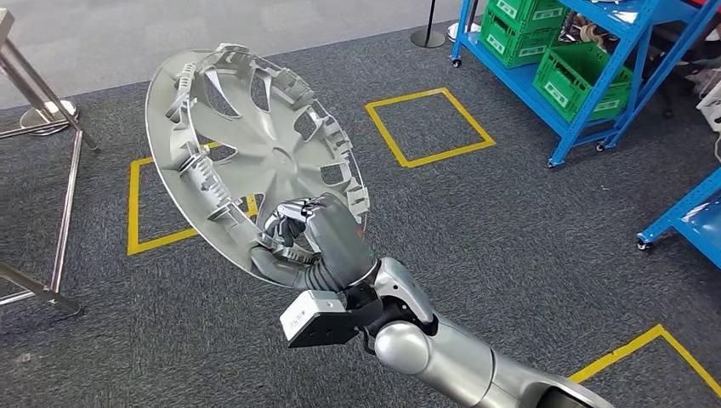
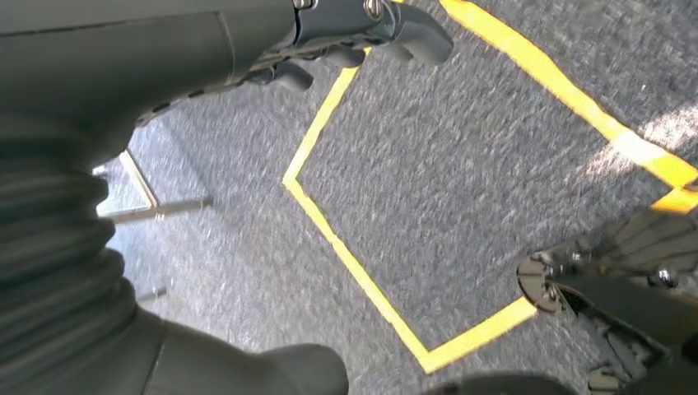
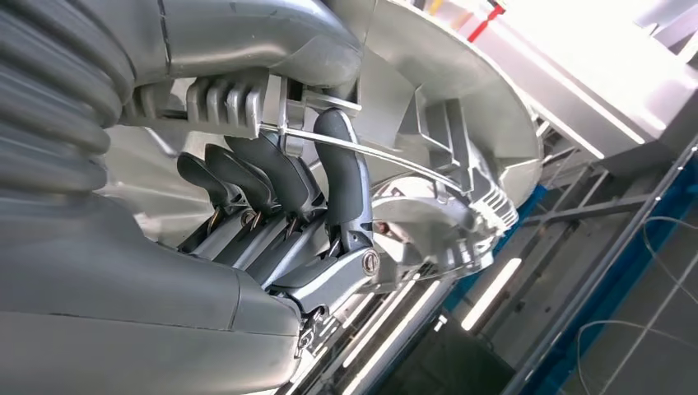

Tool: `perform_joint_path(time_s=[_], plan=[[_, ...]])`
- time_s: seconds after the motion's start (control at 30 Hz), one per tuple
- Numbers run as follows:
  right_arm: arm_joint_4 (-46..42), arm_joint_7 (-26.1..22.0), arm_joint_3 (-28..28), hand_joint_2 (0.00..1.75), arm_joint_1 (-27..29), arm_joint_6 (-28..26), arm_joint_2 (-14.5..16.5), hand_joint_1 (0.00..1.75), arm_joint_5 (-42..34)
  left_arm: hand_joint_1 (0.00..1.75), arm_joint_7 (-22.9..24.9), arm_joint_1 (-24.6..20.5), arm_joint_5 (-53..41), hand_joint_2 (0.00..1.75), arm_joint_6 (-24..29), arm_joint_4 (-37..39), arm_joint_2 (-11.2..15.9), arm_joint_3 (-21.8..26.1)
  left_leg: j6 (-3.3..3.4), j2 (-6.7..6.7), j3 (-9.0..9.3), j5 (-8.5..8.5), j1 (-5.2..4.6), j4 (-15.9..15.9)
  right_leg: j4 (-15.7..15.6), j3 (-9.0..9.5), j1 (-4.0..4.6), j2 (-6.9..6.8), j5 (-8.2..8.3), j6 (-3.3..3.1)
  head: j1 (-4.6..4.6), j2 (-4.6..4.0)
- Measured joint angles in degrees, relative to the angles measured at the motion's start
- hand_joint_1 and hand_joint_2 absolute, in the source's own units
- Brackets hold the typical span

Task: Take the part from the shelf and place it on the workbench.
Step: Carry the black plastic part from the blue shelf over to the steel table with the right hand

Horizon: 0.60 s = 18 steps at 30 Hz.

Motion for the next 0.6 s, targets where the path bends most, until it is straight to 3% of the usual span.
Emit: perform_joint_path(time_s=[0.03, 0.1, 0.17, 0.2, 0.23, 0.3, 0.37, 0.4, 0.47, 0.53, 0.6], plan=[[0.01, 0.01, 0.01, 1.75, 0.03, -0.04, 0.02, 1.75, -0.01, 0.0, -0.01, -0.02, -0.05, 1.75, -0.07, 0.01, 0.04, 0.0, -0.14, 1.79, -0.96, -1.14, -0.09, 1.91, -0.26, 0.16, -0.04, -0.74, 0.1, -0.41, -0.13, 0.0], [0.05, 0.02, 0.01, 1.75, 0.14, -0.13, 0.02, 1.75, -0.01, 0.0, -0.02, -0.3, -0.16, 1.75, -0.22, 0.02, 0.06, 0.0, -0.35, 5.25, -4.22, -4.7, -0.14, 8.83, -0.36, 0.3, 0.19, -2.29, 0.0, -0.97, -0.36, 0.01], [0.11, 0.05, 0.0, 1.75, 0.21, -0.15, 0.01, 1.75, 0.01, 0.0, -0.01, -0.52, -0.22, 1.75, -0.31, 0.02, 0.09, 0.0, -0.65, 6.16, -6.97, -6.73, -0.03, 14.75, -0.3, 0.33, 0.36, -3.94, -0.17, -1.12, -0.4, 0.01], [0.13, 0.06, 0.0, 1.75, 0.2, -0.16, 0.01, 1.75, 0.01, 0.0, 0.01, -0.54, -0.23, 1.75, -0.37, 0.02, 0.12, 0.0, -0.73, 6.33, -6.92, -6.25, -0.01, 14.95, -0.27, 0.36, 0.39, -4.68, -0.25, -1.1, -0.4, 0.01], [0.14, 0.04, 0.0, 1.75, 0.16, -0.15, 0.01, 1.75, 0.02, 0.0, 0.02, -0.54, -0.24, 1.75, -0.4, 0.01, 0.19, 0.0, -0.76, 6.6, -5.68, -4.84, -0.01, 12.84, -0.22, 0.44, 0.39, -5.37, -0.36, -1.02, -0.41, 0.01], [0.13, 0.01, 0.0, 1.75, 0.06, -0.15, 0.01, 1.75, 0.07, 0.0, 0.04, -0.67, -0.26, 1.75, -0.47, -0.04, 0.29, 0.0, -0.52, 8.56, -1.31, -1.67, -0.22, 5.09, 0.02, 0.67, 0.53, -6.66, -0.75, -0.65, -0.42, 0.01], [0.14, 0.01, 0.0, 1.75, -0.02, -0.14, 0.01, 1.75, 0.15, 0.0, 0.03, -0.91, -0.32, 1.75, -0.46, -0.1, 0.31, 0.0, 0.17, 10.13, 1.29, -0.37, -0.46, 0.17, 0.3, 0.87, 0.83, -7.85, -1.18, -0.11, -0.33, 0.01], [0.14, 0.01, 0.0, 1.75, -0.04, -0.14, 0.01, 1.75, 0.18, 0.0, 0.03, -0.98, -0.36, 1.75, -0.47, -0.09, 0.3, 0.0, 0.53, 10.1, 1.41, -0.47, -0.61, -0.28, 0.35, 0.94, 0.98, -8.39, -1.3, 0.13, -0.29, 0.0], [0.14, 0.0, 0.0, 1.75, -0.18, -0.13, 0.02, 1.75, 0.19, 0.0, 0.04, -0.91, -0.4, 1.75, -0.48, -0.07, 0.3, 0.0, 1.12, 8.63, 1.31, -0.15, -0.48, -0.46, 0.45, 1.17, 0.89, -9.19, -1.57, 0.65, -0.23, 0.0], [0.12, -0.04, 0.01, 1.75, -0.43, -0.12, 0.03, 1.75, 0.22, 0.0, 0.1, -0.88, -0.43, 1.75, -0.47, -0.07, 0.32, 0.0, 1.73, 7.28, 1.41, 0.09, -0.16, -0.64, 2.61, 0.57, 0.55, -7.0, -3.18, 1.36, -0.15, 0.01], [0.21, -0.09, 0.02, 1.75, -0.57, -0.08, 0.01, 1.75, 0.27, 0.0, 0.2, -1.08, -0.51, 1.75, -0.47, -0.09, 0.34, 0.0, 2.14, 5.97, 1.36, 0.25, 0.07, -0.7, 9.26, -2.42, 0.19, -3.37, -6.66, 1.91, 0.05, 0.0]])
